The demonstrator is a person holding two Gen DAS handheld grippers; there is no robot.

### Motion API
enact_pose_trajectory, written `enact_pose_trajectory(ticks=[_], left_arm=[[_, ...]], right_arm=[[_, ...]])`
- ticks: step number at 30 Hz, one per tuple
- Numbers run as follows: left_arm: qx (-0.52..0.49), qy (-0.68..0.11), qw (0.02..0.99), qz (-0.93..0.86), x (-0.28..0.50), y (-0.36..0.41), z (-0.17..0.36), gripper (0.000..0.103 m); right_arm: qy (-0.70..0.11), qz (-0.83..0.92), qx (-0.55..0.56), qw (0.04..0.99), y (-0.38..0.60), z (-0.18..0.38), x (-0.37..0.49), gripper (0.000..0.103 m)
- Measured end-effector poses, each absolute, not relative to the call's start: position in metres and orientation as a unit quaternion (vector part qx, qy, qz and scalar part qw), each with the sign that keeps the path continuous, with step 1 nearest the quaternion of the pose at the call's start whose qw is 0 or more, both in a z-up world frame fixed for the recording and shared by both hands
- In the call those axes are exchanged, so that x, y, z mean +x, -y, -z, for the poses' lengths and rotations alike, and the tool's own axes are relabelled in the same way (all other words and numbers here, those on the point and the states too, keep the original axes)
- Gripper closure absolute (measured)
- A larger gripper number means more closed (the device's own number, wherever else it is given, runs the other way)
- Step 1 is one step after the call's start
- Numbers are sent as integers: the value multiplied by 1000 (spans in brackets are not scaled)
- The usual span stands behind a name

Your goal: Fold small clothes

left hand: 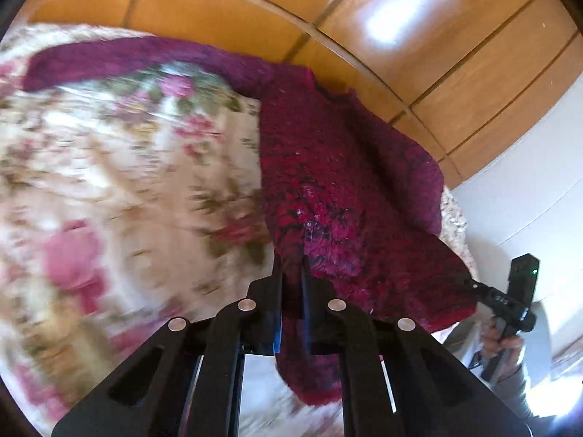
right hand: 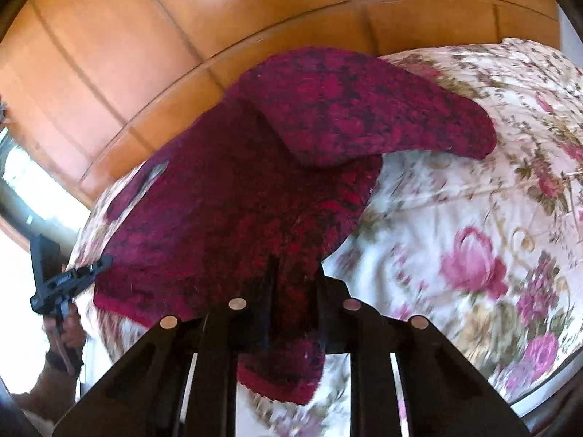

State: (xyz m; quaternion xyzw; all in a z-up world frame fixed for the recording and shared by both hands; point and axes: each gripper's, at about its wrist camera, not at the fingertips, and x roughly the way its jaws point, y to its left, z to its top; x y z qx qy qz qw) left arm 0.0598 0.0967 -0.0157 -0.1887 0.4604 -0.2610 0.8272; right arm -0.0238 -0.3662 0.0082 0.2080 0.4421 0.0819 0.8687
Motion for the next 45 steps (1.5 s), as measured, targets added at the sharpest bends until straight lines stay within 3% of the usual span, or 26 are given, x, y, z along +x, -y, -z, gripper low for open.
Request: enact_pose_trajectory(ticks=[3, 10, 12, 13, 15, 17, 20, 22, 24, 25, 27, 30, 35, 41, 43, 45], left_arm=[[-179, -472, 832, 230, 30, -120, 22, 103], [-179, -520, 814, 188, -9, -137, 55, 103], [-205, -498, 822, 184, -2, -145, 50, 100], [-207, -489, 828, 181, 3, -142, 47, 93], [-235, -473, 828, 187, 17, -144, 41, 40], [-269, -454, 830, 182, 32, -145, 38, 27], [-259, -461, 826, 192, 55, -131, 43, 27], [-241, -477, 817, 215, 68, -113, 48, 33], [-221, -496, 807, 234, 70, -98, 56, 55], [-210, -500, 804, 244, 70, -95, 59, 60], [-179, -508, 804, 252, 70, -81, 66, 83], [-154, -499, 816, 249, 62, -76, 66, 92], [-154, -490, 823, 242, 26, -88, 56, 94], [-159, -513, 811, 232, -11, -83, 62, 94], [-157, -510, 815, 226, -7, -82, 58, 94], [-139, -505, 820, 232, -3, -77, 48, 92]], right_arm=[[-480, -79, 188, 853, 352, 17, -50, 89], [-492, -68, 250, 831, 368, 38, -74, 89], [-486, -66, 250, 835, 374, 30, -68, 78], [-482, -63, 252, 837, 377, 27, -69, 73], [-461, -51, 269, 844, 388, 19, -67, 42], [-448, -49, 284, 847, 398, 15, -63, 41], [-461, -50, 298, 835, 396, 28, -50, 39], [-484, -56, 275, 829, 393, 34, -41, 40], [-502, -57, 251, 826, 381, 41, -38, 54], [-500, -60, 242, 829, 379, 42, -39, 59], [-496, -64, 239, 832, 380, 40, -40, 71], [-492, -72, 236, 835, 383, 35, -41, 82], [-491, -99, 214, 839, 385, 19, -65, 88], [-500, -99, 219, 832, 405, 26, -80, 87], [-469, -101, 270, 835, 430, 21, -81, 77], [-428, -81, 329, 838, 462, 17, -73, 47]])
